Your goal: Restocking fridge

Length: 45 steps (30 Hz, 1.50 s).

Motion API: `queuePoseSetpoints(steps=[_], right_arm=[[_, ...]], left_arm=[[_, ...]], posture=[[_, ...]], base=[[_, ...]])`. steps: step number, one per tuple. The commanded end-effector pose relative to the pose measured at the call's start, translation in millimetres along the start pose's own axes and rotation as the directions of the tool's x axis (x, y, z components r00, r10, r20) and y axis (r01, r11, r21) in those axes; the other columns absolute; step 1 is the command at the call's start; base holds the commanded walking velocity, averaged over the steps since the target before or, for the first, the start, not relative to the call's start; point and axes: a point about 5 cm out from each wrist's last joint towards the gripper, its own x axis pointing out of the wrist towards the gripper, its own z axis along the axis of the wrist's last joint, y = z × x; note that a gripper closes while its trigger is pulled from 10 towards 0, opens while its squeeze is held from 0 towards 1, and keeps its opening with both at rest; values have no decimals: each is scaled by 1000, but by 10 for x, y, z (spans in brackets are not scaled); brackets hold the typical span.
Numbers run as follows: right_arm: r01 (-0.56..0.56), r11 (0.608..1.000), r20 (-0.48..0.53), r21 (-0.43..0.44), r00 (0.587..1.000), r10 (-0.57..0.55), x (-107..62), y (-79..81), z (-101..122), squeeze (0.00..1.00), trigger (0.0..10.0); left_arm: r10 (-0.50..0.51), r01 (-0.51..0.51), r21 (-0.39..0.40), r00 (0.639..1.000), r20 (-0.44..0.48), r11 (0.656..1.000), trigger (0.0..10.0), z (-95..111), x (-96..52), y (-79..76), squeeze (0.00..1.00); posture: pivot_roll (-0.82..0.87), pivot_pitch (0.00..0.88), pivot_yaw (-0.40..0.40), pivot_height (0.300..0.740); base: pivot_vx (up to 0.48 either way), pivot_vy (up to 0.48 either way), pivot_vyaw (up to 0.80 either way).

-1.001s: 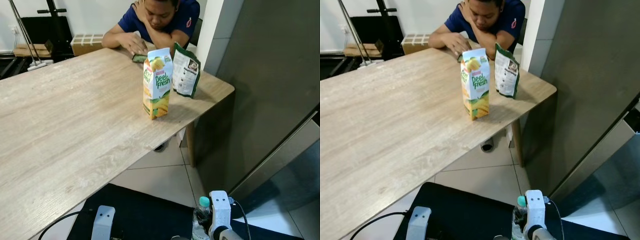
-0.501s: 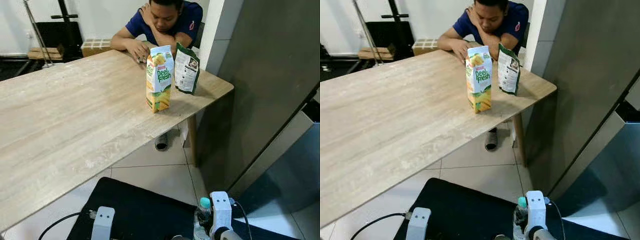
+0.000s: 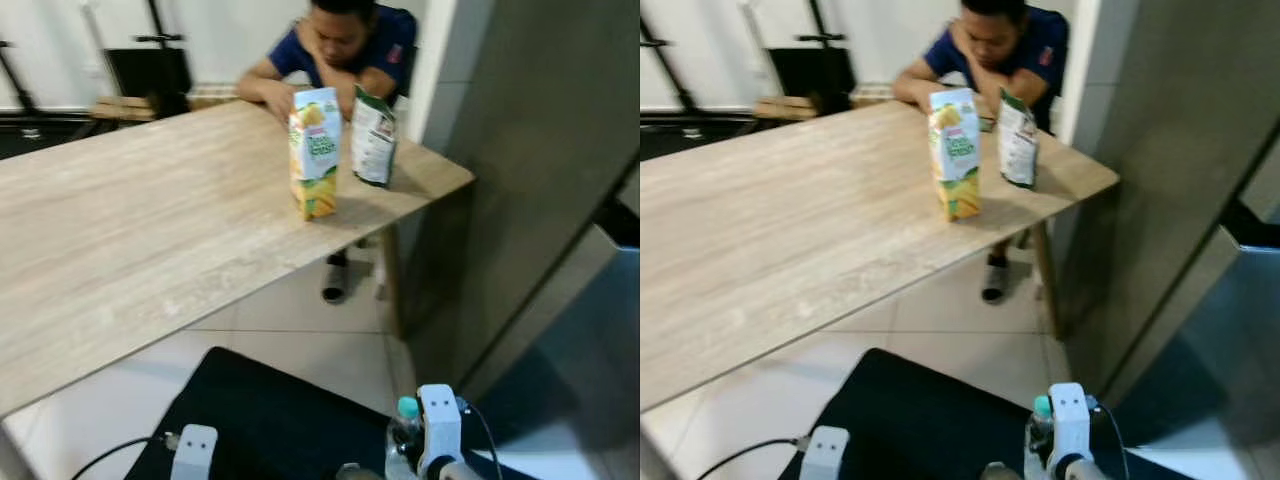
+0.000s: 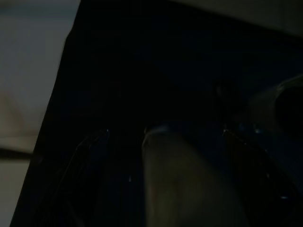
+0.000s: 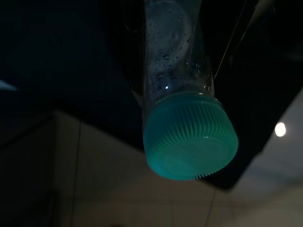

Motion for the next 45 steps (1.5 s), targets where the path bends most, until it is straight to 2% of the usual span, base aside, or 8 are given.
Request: queuePoseSetpoints(steps=[1, 7, 15, 21, 27, 31, 34, 45], right_arm=[[-10, 1000, -55, 19, 998, 11, -55, 39, -169, 0, 10000], [-12, 1000, -53, 19, 999, 13, -51, 43, -162, 0, 10000], [-14, 1000, -54, 20, 998, 15, -49, 50, -163, 0, 10000], [-15, 1000, -53, 20, 998, 16, -44, 54, -157, 0, 10000], [-17, 1000, -52, 22, 999, 18, -39, 61, -149, 0, 10000], [-18, 1000, -51, 22, 999, 19, -37, 64, -147, 0, 10000], [-17, 1000, -51, 23, 999, 19, -38, 65, -149, 0, 10000], [-14, 1000, -57, 22, 998, 16, -44, 63, -163, 0, 10000]], left_arm=[[12, -12, 6, 1000, 2, 1000, 10000, 12, -10, 80, 0], [17, -17, 4, 1000, -8, 1000, 10000, -22, -25, 90, 0], [14, -14, 0, 999, -34, 1000, 10000, -41, 12, -87, 0], [-12, 11, -10, 1000, -25, 1000, 10000, 112, 128, -510, 0], [-24, 24, -8, 999, -21, 1000, 10000, 189, 165, -697, 0], [-25, 25, -7, 999, -23, 1000, 10000, 197, 168, -735, 0], [-8, 8, -11, 1000, -26, 1000, 10000, 147, 148, -612, 0], [20, -20, -29, 1000, -23, 999, 10000, 133, 139, -558, 0]], posture=[[-107, 71, -28, 740], [-105, 75, -28, 740], [-103, 80, -31, 740], [-102, 81, -32, 740], [-102, 83, -31, 740], [-101, 83, -31, 740], [-101, 84, -31, 740], [-101, 82, -28, 740]], base=[[-319, 0, 0], [-340, 0, 0], [0, 0, 0], [0, 0, 0], [0, 0, 0], [0, 0, 0], [0, 0, 0], [0, 0, 0]])
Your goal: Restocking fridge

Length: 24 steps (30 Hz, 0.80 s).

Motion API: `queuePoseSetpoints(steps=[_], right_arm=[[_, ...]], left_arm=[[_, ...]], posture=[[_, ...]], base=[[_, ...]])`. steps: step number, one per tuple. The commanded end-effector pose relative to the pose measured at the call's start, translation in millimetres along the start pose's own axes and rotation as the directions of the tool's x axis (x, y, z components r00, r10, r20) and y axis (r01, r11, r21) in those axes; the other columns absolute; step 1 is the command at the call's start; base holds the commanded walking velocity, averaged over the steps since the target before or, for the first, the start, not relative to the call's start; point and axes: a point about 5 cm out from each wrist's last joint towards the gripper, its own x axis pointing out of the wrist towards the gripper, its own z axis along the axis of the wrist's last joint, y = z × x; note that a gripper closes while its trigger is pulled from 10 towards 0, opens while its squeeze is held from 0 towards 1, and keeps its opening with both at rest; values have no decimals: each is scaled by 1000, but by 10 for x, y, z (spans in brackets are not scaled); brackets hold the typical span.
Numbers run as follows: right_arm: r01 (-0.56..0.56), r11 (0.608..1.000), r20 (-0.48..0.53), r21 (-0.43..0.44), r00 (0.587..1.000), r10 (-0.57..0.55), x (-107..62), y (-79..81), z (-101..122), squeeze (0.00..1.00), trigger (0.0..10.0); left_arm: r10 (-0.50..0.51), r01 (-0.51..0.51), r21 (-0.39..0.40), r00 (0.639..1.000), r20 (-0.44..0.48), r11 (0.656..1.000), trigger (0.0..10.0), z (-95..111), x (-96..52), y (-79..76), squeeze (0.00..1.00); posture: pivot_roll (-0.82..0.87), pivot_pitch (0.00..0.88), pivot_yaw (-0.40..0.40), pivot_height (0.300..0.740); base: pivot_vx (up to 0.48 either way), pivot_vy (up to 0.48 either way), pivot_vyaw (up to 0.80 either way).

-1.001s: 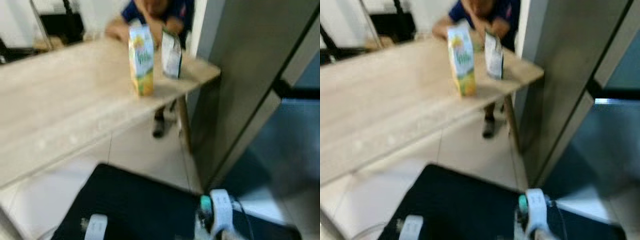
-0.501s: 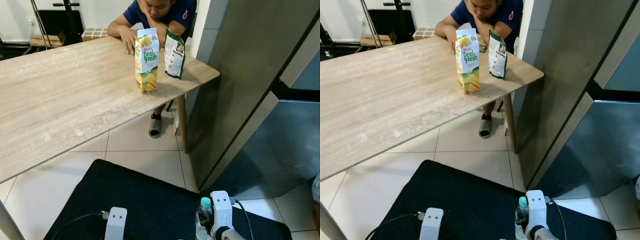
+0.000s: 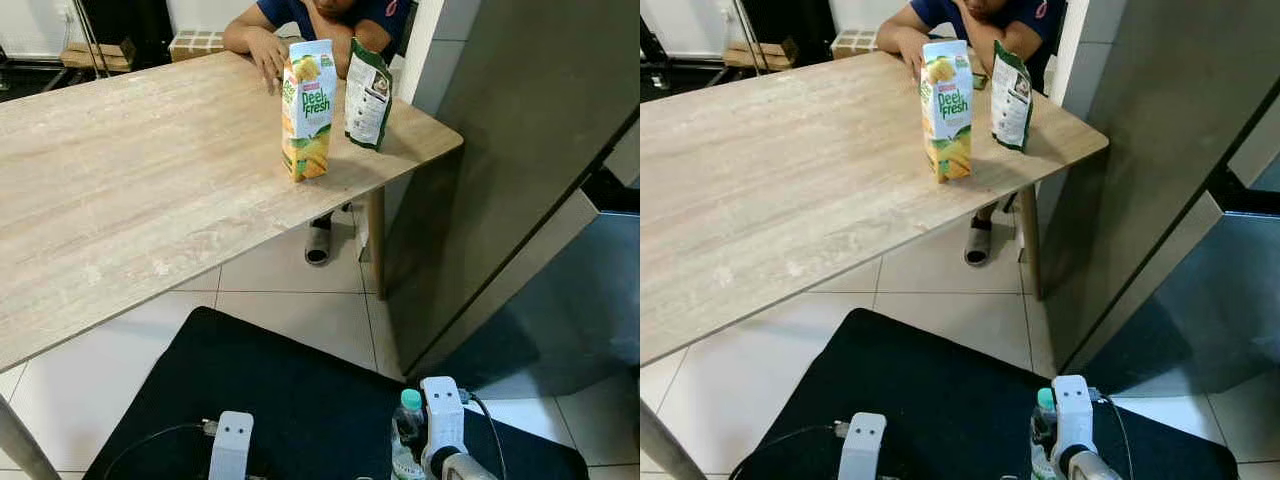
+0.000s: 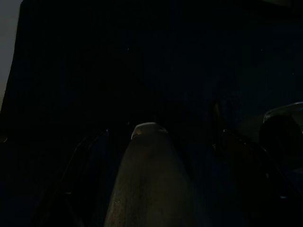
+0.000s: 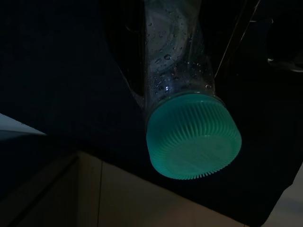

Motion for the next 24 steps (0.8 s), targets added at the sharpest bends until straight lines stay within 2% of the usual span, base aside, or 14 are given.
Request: queuePoseSetpoints(steps=[1, 7, 8, 9, 13, 14, 15, 16, 17, 19, 20, 21, 24], right_arm=[[-27, 999, -31, 28, 999, 28, -13, 89, -98, 0, 10000], [-25, 999, -30, 27, 999, 26, -11, 88, -93, 0, 10000], [-24, 999, -29, 27, 999, 25, -10, 87, -91, 0, 10000], [-22, 999, -27, 25, 999, 22, -10, 80, -85, 0, 10000], [-20, 999, -27, 25, 999, 21, -10, 76, -83, 0, 10000], [-17, 1000, -27, 22, 999, 18, -11, 59, -77, 0, 10000], [-16, 1000, -28, 21, 999, 17, -11, 51, -75, 0, 10000], [-16, 1000, -28, 21, 999, 17, -11, 51, -75, 0, 10000], [-15, 1000, -28, 19, 999, 15, -12, 40, -70, 0, 10000], [-14, 1000, -28, 18, 1000, 15, -12, 37, -69, 0, 10000], [-13, 1000, -27, 16, 1000, 14, -15, 26, -67, 0, 10000], [-12, 1000, -27, 15, 1000, 13, -18, 17, -69, 0, 10000], [-12, 1000, -31, 11, 999, 12, -29, 0, -81, 0, 10000]], left_arm=[[14, -15, -21, 999, -43, 1000, 10000, -134, -45, -2, 0], [20, -20, -16, 999, -28, 1000, 10000, -106, -38, 23, 0], [22, -22, 2, 1000, -14, 1000, 10000, -79, -32, 49, 0], [49, -50, 20, 999, 12, 999, 10000, -24, -20, 141, 0], [68, -69, 21, 997, 23, 997, 10000, 0, -17, 192, 0], [179, -180, 16, 983, 48, 983, 10000, 73, -23, 477, 0], [228, -228, 9, 972, 55, 974, 10000, 105, -36, 637, 0], [228, -228, 9, 972, 55, 974, 10000, 105, -36, 637, 0], [273, -274, 11, 960, 62, 962, 10000, 147, -62, 837, 0], [278, -279, 19, 959, 64, 960, 10000, 156, -70, 885, 0], [294, -297, 38, 953, 65, 954, 10000, 180, -94, 1020, 0], [290, -294, 70, 955, 61, 953, 10000, 188, -103, 1070, 0], [253, -258, 147, 966, 47, 955, 10000, 187, -105, 1095, 0]], posture=[[-102, 82, -28, 740], [-103, 81, -30, 740], [-104, 81, -32, 740], [-105, 81, -33, 740], [-105, 81, -33, 740], [-106, 81, -40, 740], [-107, 80, -41, 740], [-107, 80, -41, 740], [-110, 82, -44, 740], [-110, 82, -44, 740], [-110, 82, -44, 740], [-110, 91, -45, 740], [-107, 94, -45, 740]], base=[[0, 0, 0], [0, 0, 0], [0, 0, 0], [0, 0, 0], [0, 0, 0], [0, 0, 0], [0, 0, 0], [0, 0, 0], [0, 0, 0], [0, 0, 0], [0, 0, 0], [0, 0, 0], [0, 0, 0]])
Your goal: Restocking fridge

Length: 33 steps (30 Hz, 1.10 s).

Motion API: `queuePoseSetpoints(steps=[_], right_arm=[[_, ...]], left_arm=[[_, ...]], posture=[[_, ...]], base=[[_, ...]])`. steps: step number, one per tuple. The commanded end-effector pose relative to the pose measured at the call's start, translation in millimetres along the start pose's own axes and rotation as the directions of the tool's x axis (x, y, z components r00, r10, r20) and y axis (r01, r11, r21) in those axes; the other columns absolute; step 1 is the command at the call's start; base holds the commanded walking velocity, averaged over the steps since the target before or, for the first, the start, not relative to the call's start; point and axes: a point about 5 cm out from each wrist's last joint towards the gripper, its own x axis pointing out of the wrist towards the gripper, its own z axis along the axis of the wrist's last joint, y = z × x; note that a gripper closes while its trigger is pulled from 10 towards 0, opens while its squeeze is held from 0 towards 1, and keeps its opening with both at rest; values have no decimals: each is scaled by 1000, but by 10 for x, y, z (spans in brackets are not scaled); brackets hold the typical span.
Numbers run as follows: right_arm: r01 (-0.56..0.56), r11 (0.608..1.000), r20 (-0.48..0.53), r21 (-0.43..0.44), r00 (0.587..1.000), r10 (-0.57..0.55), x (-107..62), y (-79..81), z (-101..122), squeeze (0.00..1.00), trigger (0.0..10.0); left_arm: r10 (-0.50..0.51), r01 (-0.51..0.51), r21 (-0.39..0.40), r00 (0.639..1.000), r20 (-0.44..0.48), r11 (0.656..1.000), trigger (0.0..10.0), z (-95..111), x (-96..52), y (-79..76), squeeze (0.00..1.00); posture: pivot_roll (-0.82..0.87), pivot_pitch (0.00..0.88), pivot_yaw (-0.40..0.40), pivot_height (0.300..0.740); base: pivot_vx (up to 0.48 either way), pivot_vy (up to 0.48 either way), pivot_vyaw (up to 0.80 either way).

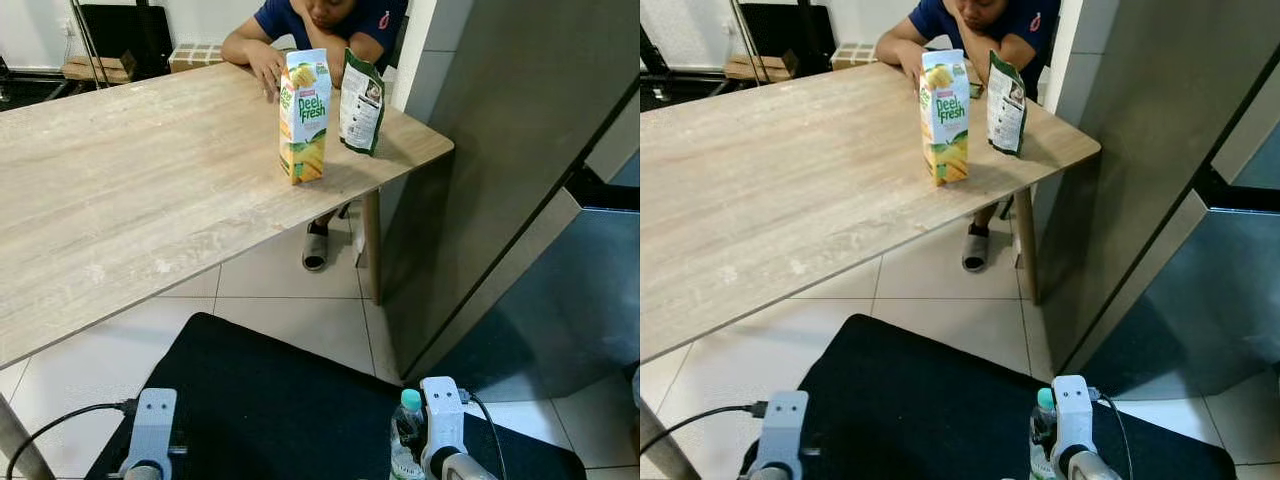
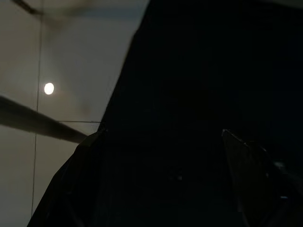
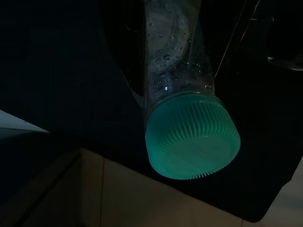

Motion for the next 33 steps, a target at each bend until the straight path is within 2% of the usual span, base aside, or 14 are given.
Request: queuePoseSetpoints(steps=[1, 5, 6, 8, 10, 11, 12, 14, 17, 25, 29, 30, 31, 33], right_arm=[[-21, 1000, -32, 17, 999, 21, -24, 42, -94, 0, 10000], [-22, 1000, -32, 17, 999, 22, -27, 50, -104, 0, 10000], [-22, 1000, -30, 17, 999, 23, -26, 49, -98, 0, 10000], [-22, 1000, -30, 17, 999, 23, -26, 49, -98, 0, 10000], [-21, 1000, -27, 17, 999, 22, -24, 47, -92, 0, 10000], [-21, 1000, -27, 17, 999, 22, -24, 47, -92, 0, 10000], [-15, 1000, -25, 20, 1000, 15, -22, 37, -85, 0, 10000], [-9, 1000, -23, 23, 1000, 9, -21, 29, -78, 0, 10000], [10, 999, -20, 30, 1000, -9, -25, 3, -74, 0, 10000], [46, 997, -12, 58, 999, -45, -43, -24, -96, 0, 10000], [50, 997, -14, 63, 999, -49, -58, -21, -127, 0, 10000], [50, 997, -14, 63, 999, -49, -58, -21, -127, 0, 10000], [47, 997, -24, 61, 999, -45, -68, 3, -164, 0, 10000], [43, 997, -25, 60, 999, -42, -75, 19, -184, 0, 10000]], left_arm=[[-65, 67, 60, 997, -37, 996, 10000, -63, -16, -48, 0], [-179, 181, 36, 983, -38, 983, 10000, -68, -40, -306, 0], [-228, 229, 19, 973, -28, 973, 10000, -64, -46, -319, 0], [-228, 229, 19, 973, -28, 973, 10000, -64, -46, -319, 0], [-250, 250, 3, 968, -1, 968, 10000, -8, -20, -137, 0], [-250, 250, 3, 968, -1, 968, 10000, -8, -20, -137, 0], [-283, 284, -3, 957, 65, 959, 10000, 115, 5, -128, 0], [-304, 306, -2, 945, 120, 952, 10000, 222, 21, -156, 0], [-332, 333, 36, 916, 223, 942, 10000, 452, 39, -321, 0], [-396, 384, 99, 876, 275, 918, 10000, 612, 28, -513, 0], [-570, 518, 238, 761, 310, 822, 10000, 740, -55, -784, 0], [-570, 518, 238, 761, 310, 822, 10000, 740, -55, -784, 0], [-650, 577, 299, 693, 312, 760, 10000, 794, -103, -904, 0], [-675, 598, 313, 666, 317, 737, 10000, 816, -125, -948, 0]], posture=[[-107, 94, -45, 740], [-113, 105, -38, 740], [-123, 117, -30, 740], [-123, 117, -30, 740], [-125, 122, -28, 740], [-125, 122, -28, 740], [-128, 125, -24, 740], [-127, 132, -17, 740], [-127, 137, -3, 740], [-142, 144, 34, 740], [-142, 139, 37, 740], [-142, 139, 37, 740], [-142, 148, 39, 740], [-141, 144, 40, 740]], base=[[0, 0, 0], [0, 0, 0], [0, 0, 0], [0, 0, 0], [0, 0, 0], [0, 0, 0], [0, 0, 0], [0, 0, 0], [0, 0, 0], [0, 0, 0], [0, 0, 0], [0, 0, 0], [0, 0, 0], [0, 0, 0]])
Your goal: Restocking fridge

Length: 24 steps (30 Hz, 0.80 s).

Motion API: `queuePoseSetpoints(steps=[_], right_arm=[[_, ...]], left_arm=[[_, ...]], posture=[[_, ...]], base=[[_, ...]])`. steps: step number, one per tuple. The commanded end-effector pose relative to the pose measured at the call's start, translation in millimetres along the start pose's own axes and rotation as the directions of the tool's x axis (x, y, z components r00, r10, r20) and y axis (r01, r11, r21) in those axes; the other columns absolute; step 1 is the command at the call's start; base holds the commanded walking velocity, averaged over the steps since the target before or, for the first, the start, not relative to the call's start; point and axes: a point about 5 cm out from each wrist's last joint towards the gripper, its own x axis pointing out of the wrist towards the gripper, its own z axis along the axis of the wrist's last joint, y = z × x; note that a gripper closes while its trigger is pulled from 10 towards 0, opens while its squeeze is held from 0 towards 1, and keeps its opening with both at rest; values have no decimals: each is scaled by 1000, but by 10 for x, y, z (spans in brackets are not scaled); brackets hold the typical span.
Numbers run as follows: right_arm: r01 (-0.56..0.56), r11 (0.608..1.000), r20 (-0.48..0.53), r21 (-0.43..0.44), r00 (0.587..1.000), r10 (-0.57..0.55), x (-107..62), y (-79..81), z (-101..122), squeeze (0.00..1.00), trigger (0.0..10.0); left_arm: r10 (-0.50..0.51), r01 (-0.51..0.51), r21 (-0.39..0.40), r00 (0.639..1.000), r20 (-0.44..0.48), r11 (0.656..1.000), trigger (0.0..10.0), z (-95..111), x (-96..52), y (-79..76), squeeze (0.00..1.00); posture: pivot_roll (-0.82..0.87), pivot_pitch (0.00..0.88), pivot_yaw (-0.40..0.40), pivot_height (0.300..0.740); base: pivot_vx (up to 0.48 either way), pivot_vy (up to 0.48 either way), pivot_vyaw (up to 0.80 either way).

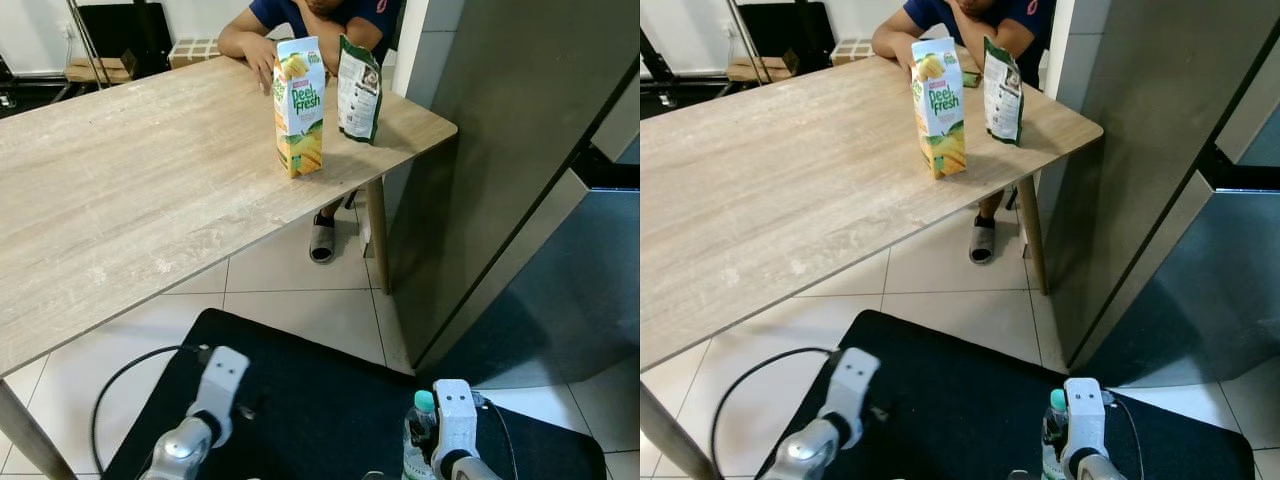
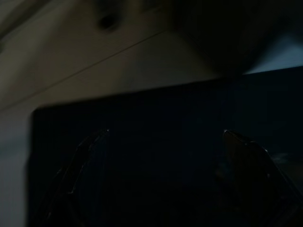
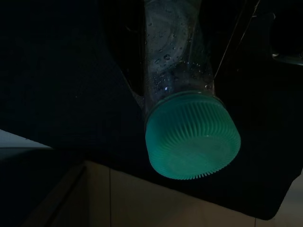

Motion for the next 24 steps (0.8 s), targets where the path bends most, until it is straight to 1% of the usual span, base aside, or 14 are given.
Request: queuePoseSetpoints(steps=[1, 3, 5, 6, 7, 8, 9, 11, 13, 16, 17, 19, 21, 24], right_arm=[[-24, 999, -36, 29, 999, 25, -35, 95, -135, 0, 10000], [-22, 999, -34, 33, 999, 23, -36, 91, -135, 0, 10000], [-28, 999, -39, 26, 999, 29, -39, 94, -144, 0, 10000], [-29, 999, -43, 25, 999, 30, -41, 93, -149, 0, 10000], [-29, 999, -43, 25, 999, 30, -41, 93, -149, 0, 10000], [-28, 999, -44, 24, 999, 29, -44, 91, -154, 0, 10000], [-27, 999, -45, 25, 999, 28, -42, 91, -152, 0, 10000], [-26, 999, -46, 22, 999, 27, -37, 93, -146, 0, 10000], [-20, 999, -38, 24, 999, 21, -26, 88, -121, 0, 10000], [-11, 999, -17, 38, 1000, 11, -9, 74, -70, 0, 10000], [-14, 999, -18, 33, 1000, 15, -9, 74, -69, 0, 10000], [-19, 999, -22, 26, 1000, 19, -10, 75, -73, 0, 10000], [-20, 1000, -25, 24, 999, 21, -13, 75, -80, 0, 10000], [-21, 1000, -39, 16, 999, 22, -19, 79, -105, 0, 10000]], left_arm=[[-46, 46, 9, 999, 6, 999, 10000, -3, 9, -77, 0], [-29, 29, 12, 1000, 7, 1000, 10000, -7, 0, -59, 0], [34, -34, -3, 999, -1, 999, 10000, -41, -45, 17, 0], [106, -107, -40, 994, -23, 993, 10000, -102, -109, 104, 0], [106, -107, -40, 994, -23, 993, 10000, -102, -109, 104, 0], [151, -153, -66, 988, -38, 986, 10000, -147, -157, 159, 0], [218, -223, -102, 974, -56, 970, 10000, -205, -234, 241, 0], [308, -317, -149, 948, -83, 937, 10000, -287, -350, 349, 0], [371, -385, -189, 923, -107, 903, 10000, -354, -444, 420, 0], [450, -470, -225, 883, -137, 853, 10000, -420, -535, 485, 0], [487, -510, -247, 860, -149, 824, 10000, -436, -555, 505, 0], [506, -529, -263, 848, -156, 807, 10000, -441, -557, 511, 0], [502, -526, -266, 851, -156, 808, 10000, -442, -538, 482, 0], [469, -495, -261, 869, -156, 829, 10000, -444, -481, 385, 0]], posture=[[-141, 144, 40, 740], [-132, 145, 32, 740], [-131, 138, 26, 740], [-131, 130, 20, 740], [-131, 130, 20, 740], [-131, 124, 17, 740], [-132, 116, 14, 740], [-134, 121, 19, 740], [-141, 115, 29, 740], [-140, 116, 26, 740], [-139, 107, 16, 740], [-139, 107, 16, 740], [-129, 96, 5, 740], [-128, 102, 9, 740]], base=[[0, 0, 0], [0, 0, 0], [0, 0, 0], [0, 0, 0], [0, 0, 0], [0, 0, 0], [0, 0, 0], [0, 0, 0], [0, 0, 0], [0, 0, 0], [0, 0, 0], [0, 0, 0], [0, -326, 0], [0, -480, 0]])
